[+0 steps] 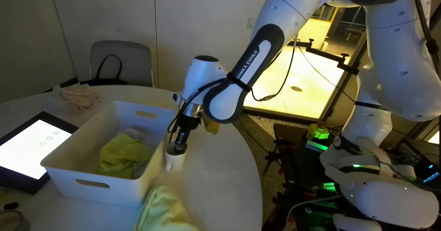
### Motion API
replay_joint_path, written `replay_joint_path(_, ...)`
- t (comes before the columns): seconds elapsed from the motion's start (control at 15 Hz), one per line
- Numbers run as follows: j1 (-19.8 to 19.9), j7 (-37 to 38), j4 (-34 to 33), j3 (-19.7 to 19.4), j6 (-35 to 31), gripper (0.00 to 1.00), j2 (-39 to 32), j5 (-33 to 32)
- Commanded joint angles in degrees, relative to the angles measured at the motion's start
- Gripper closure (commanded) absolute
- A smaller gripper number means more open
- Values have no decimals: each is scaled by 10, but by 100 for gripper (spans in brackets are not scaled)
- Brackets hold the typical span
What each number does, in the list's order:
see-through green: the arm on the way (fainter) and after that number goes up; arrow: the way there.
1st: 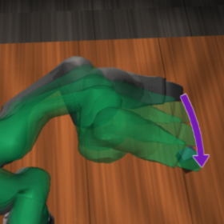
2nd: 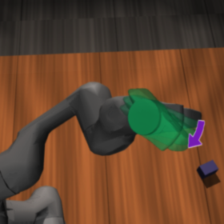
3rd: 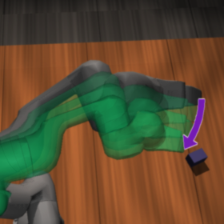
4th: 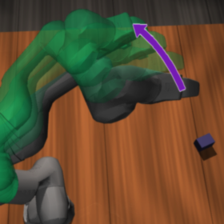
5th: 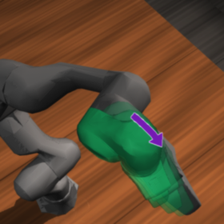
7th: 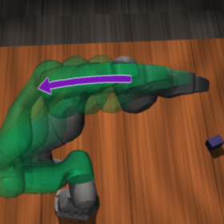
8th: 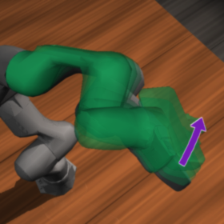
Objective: Put the towels in the basket and the smaller objects into the white mug
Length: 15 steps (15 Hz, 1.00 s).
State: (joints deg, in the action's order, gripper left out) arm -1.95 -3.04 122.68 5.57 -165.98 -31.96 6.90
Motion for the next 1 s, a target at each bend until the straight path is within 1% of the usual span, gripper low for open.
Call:
replay_joint_path(0.0, -13, 19, -19, -11, 8, 98, -7, -17)
replay_joint_path(0.47, -9, 13, -32, -5, 10, 98, -10, -14)
replay_joint_path(0.93, -9, 22, -58, -15, 25, 98, -27, -14)
